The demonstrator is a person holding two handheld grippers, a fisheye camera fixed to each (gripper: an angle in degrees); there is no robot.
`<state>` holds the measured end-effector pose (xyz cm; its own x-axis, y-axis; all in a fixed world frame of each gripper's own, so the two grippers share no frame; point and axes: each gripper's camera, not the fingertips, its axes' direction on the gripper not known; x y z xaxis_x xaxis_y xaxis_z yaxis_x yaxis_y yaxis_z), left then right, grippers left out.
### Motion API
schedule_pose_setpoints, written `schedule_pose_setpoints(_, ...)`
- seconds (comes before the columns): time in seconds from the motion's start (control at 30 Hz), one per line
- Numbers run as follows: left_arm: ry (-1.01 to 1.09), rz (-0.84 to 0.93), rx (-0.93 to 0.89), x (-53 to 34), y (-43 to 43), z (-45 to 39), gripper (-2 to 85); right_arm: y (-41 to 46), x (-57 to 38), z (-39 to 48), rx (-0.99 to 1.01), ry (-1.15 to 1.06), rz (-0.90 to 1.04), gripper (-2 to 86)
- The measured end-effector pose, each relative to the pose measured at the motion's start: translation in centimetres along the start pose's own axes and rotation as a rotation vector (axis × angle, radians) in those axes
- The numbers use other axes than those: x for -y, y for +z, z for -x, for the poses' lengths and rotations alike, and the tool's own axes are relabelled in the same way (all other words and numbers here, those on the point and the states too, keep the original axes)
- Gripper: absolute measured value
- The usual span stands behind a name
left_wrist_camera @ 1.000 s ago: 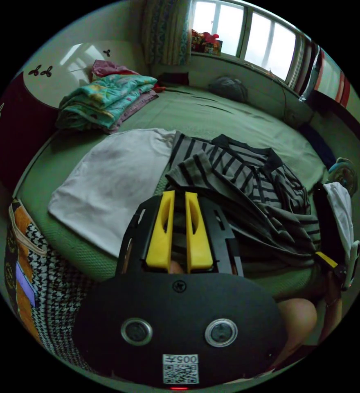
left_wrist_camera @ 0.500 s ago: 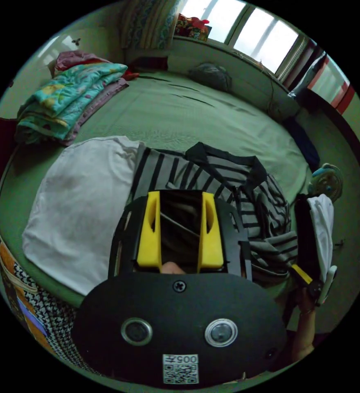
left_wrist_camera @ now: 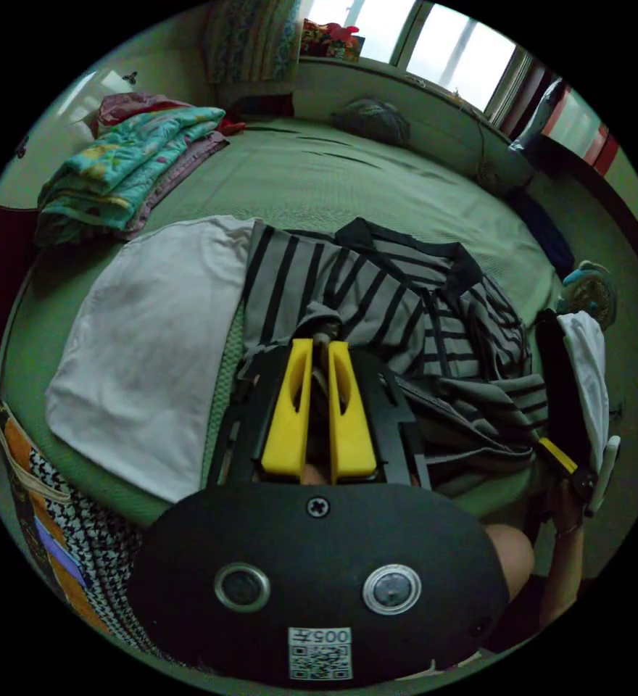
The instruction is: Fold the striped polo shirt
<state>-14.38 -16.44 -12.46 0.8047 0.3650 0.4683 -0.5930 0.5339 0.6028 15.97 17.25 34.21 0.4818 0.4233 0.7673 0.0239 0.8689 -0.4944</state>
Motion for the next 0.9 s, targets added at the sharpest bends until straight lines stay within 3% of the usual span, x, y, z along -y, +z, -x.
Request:
schedule_pose_setpoints(0.3, 0.031, -0.029, -0.116, -10.9, -7.2, 4.3, 4.9, -3.6, -4.9, -0.7, 0.020, 0.075, -0.122, -1.7)
schedule_pose_setpoints(0.53, 0.012, 0.079, -0.187, -18.6, -7.0, 6.8, 8.0, -3.2, -9.2, -0.2, -0.017, 0.043, -0.095, -1.7)
schedule_pose_setpoints(0.9, -0.115, 0.015, -0.145, -20.5, -8.6, 8.8, 11.6, -3.5, -11.7, 0.4, -0.003, 0.032, -0.097, -1.7)
